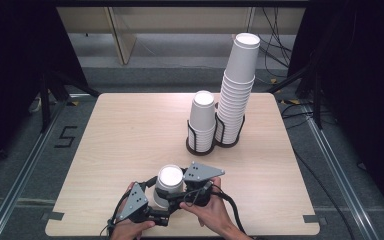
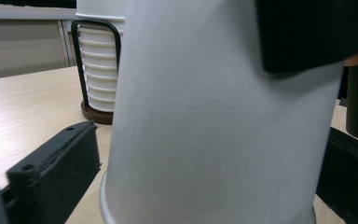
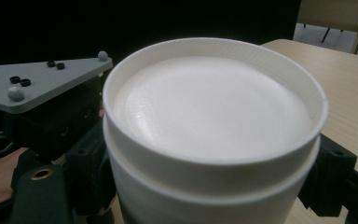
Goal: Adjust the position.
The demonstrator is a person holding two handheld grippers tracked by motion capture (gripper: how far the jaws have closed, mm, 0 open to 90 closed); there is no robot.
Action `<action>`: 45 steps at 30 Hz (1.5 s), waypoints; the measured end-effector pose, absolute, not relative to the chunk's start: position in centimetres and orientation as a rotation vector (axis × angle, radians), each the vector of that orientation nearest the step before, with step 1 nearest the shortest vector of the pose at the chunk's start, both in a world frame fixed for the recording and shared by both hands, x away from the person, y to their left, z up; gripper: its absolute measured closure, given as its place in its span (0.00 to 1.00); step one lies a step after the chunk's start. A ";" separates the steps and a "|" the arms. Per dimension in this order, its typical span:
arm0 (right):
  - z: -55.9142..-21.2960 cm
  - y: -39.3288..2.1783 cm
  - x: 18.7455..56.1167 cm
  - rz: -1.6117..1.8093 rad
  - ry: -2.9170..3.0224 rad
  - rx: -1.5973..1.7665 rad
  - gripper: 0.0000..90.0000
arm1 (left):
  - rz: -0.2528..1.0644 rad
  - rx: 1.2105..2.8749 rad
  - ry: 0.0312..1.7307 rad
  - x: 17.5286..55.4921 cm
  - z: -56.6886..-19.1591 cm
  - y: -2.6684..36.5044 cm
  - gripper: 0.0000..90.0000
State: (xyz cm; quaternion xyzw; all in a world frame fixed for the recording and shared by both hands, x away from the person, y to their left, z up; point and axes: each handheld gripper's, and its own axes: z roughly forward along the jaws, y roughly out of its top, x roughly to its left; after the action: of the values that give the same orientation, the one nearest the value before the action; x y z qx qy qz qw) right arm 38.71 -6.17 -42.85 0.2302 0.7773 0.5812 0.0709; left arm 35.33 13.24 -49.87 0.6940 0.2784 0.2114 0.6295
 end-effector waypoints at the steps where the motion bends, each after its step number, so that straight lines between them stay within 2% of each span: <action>1: -42.9 -6.2 38.7 1.748 2.338 0.692 0.23 | 0.484 1.590 0.638 35.3 -49.9 13.2 0.08; 12: -42.4 -7.0 39.5 1.692 2.444 0.722 0.18 | 0.461 1.692 0.635 35.7 -49.5 13.4 0.13; 18: -41.0 -8.4 40.0 1.698 2.469 0.710 0.18 | 0.521 1.801 0.643 35.8 -49.2 13.8 0.14; 26: -40.8 -8.7 40.0 1.661 2.507 0.718 0.18 | 0.551 1.934 0.616 35.6 -49.0 13.6 0.14; 38: -41.4 -8.6 39.8 1.598 2.569 0.742 0.20 | 0.519 1.997 0.564 35.1 -48.6 13.1 0.15; 45: -41.9 -8.6 40.0 1.627 2.582 0.762 0.26 | 0.507 1.980 0.568 35.0 -48.5 13.2 0.14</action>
State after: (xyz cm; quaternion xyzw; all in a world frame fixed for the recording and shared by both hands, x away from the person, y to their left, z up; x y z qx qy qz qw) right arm 40.00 -8.60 -41.87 0.2423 0.8207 0.5174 -0.0020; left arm 35.02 13.20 -48.52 0.8146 0.2335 0.2087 0.4882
